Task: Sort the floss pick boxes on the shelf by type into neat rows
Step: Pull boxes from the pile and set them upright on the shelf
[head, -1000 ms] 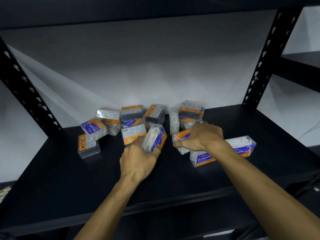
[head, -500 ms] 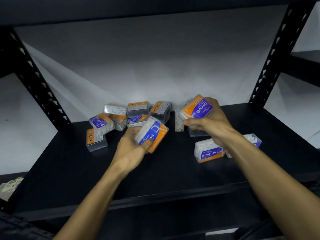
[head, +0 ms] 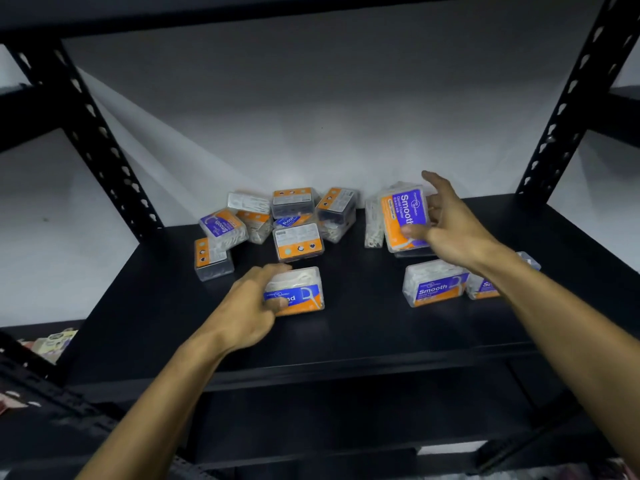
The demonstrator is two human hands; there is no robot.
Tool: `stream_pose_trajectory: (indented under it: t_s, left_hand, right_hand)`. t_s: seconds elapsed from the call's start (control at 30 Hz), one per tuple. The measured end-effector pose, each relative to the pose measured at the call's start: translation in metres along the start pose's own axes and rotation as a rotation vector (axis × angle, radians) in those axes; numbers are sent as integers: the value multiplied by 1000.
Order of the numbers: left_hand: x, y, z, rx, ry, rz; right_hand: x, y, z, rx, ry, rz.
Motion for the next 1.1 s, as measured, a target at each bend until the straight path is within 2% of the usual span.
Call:
stream_pose_trajectory:
  t_s: [0.27,0.37,0.47,0.57,0.8,1.1]
  left_hand:
    - [7,-11,0,-102,30,-10]
    - [7,-11,1,-114,54,-14]
    - [8,-7,1,-139,60,-34]
    - [10,-1,3,-151,75,-41]
    - [13,3,8,-140,115,-35]
    - [15,2,11,-136,122,-25]
  right_hand:
    - [-3,7,21,228,-11,44]
    - [0,8,21,342,-84,58]
    - [6,-1,17,515,-165,163]
    - [12,-10,12,557,-247,223]
    - [9,4,-3,761,-403,204]
    - [-2,12,-7,893,-396,189]
Point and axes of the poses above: each hand's wrist, its own x-axis away from the middle knuckle, its own z-axis out of the back of the hand, y = z × x, the point moved 8 cm from there along -x, towards the middle knuckle, and after that the axes turned 11 degrees about y, right-handed, at the moved point
